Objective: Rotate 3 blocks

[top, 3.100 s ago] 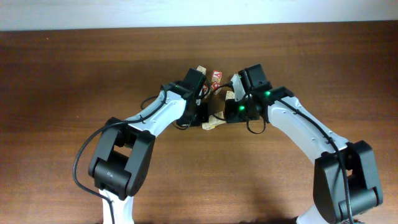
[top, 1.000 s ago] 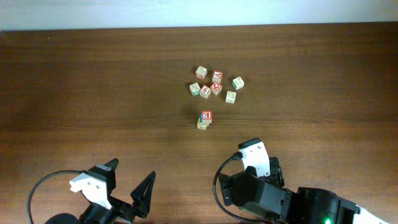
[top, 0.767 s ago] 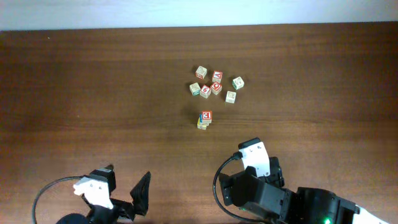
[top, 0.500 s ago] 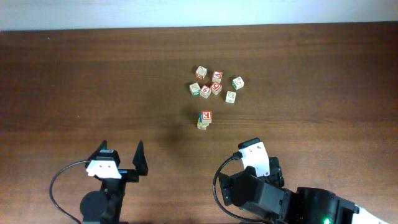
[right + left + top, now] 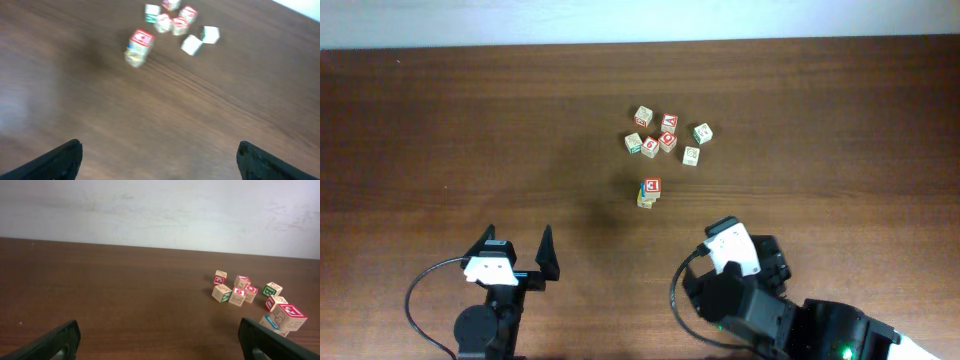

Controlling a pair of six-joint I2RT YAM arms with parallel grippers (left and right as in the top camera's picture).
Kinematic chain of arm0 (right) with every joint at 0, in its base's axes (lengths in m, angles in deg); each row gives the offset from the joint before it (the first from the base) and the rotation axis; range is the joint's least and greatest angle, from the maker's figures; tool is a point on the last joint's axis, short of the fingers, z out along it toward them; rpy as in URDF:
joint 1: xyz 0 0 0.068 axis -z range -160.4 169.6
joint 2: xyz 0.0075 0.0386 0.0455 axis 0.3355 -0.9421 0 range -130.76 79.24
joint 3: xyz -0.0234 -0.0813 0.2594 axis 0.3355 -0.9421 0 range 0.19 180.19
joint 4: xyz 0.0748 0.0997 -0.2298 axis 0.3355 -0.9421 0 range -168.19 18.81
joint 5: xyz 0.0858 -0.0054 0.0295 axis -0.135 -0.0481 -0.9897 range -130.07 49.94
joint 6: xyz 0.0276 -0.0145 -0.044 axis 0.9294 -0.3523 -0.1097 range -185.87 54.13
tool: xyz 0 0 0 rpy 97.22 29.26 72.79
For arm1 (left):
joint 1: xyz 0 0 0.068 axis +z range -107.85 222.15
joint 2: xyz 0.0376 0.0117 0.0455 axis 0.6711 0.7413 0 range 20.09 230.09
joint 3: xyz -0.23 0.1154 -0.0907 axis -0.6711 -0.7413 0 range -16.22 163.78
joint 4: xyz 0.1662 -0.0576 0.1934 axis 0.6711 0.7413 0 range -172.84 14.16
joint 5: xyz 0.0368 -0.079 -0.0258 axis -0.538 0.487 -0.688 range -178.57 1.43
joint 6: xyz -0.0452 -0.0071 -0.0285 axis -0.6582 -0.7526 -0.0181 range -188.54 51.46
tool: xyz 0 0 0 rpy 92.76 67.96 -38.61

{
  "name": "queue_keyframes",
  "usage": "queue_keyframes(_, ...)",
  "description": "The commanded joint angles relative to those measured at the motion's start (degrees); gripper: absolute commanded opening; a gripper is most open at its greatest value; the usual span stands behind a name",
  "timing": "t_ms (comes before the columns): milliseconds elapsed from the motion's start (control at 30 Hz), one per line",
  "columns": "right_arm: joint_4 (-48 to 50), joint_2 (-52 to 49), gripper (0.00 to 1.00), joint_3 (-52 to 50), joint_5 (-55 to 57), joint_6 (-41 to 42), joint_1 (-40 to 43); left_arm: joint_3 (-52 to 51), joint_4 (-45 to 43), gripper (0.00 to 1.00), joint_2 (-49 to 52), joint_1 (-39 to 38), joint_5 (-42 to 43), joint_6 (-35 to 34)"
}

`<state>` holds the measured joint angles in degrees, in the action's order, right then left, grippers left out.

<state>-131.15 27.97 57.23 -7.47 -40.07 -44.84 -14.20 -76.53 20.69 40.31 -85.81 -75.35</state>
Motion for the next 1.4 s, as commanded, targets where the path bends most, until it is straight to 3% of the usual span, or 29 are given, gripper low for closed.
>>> queue_keyframes(0,16.2,8.5,0.99,-12.5,-4.1,-14.6,12.5,-0.7,-0.3,0.99,-0.2,0.3,0.2,1.1)
queue_keyframes(100,30.9,22.8,0.99,-29.4,-12.3,-20.9,26.7,-0.7,-0.3,0.99,-0.2,0.3,0.2,1.1)
queue_keyframes(200,32.0,36.5,0.99,-39.4,-15.7,-20.9,35.2,-0.7,-0.3,0.99,-0.2,0.3,0.2,1.1)
queue_keyframes(367,33.7,51.1,0.99,-49.5,-15.7,-20.9,40.7,-0.7,-0.3,0.99,-0.2,0.3,0.2,1.1)
queue_keyframes(1367,34.4,51.1,0.99,-49.7,-15.7,-20.9,41.3,-0.7,-0.3,0.99,-0.2,0.3,0.2,1.1)
